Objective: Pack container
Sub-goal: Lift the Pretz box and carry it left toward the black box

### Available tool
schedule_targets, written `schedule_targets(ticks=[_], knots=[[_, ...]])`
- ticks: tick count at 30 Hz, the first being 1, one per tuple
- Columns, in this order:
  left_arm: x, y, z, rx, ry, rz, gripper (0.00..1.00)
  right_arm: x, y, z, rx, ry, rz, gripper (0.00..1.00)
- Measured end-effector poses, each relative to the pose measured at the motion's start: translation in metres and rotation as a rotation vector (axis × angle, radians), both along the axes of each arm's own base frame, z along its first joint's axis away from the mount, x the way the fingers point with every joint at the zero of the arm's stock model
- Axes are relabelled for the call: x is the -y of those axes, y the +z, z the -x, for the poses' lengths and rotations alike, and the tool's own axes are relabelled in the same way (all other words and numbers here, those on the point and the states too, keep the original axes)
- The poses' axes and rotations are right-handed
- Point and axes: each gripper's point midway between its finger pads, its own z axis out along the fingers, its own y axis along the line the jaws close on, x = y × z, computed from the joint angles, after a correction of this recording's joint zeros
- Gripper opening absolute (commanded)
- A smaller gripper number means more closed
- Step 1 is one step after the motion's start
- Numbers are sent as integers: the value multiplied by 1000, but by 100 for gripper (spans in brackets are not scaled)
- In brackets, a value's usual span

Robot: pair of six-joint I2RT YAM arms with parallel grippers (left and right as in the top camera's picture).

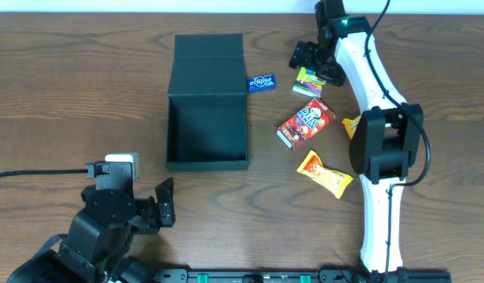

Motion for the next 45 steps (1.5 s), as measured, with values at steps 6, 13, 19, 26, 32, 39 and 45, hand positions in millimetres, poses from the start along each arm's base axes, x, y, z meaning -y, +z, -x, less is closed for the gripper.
schedule_targets(ticks=[6,13,19,26,32,39,45], knots=[[0,0,0,0,0,0,95,0,-29,8,-68,2,12,99],[0,0,0,0,0,0,95,0,-35,9,-80,2,14,99],[0,0,0,0,0,0,95,2,-43,11,-94,1,22,86],[0,0,0,0,0,0,95,3,-42,8,-84,-1,28,70],[0,0,0,0,0,0,95,3,-39,7,-80,9,30,68],[0,0,0,0,0,0,95,3,-32,10,-92,36,37,69],[0,0,0,0,0,0,95,2,6,3,-49,65,37,70]])
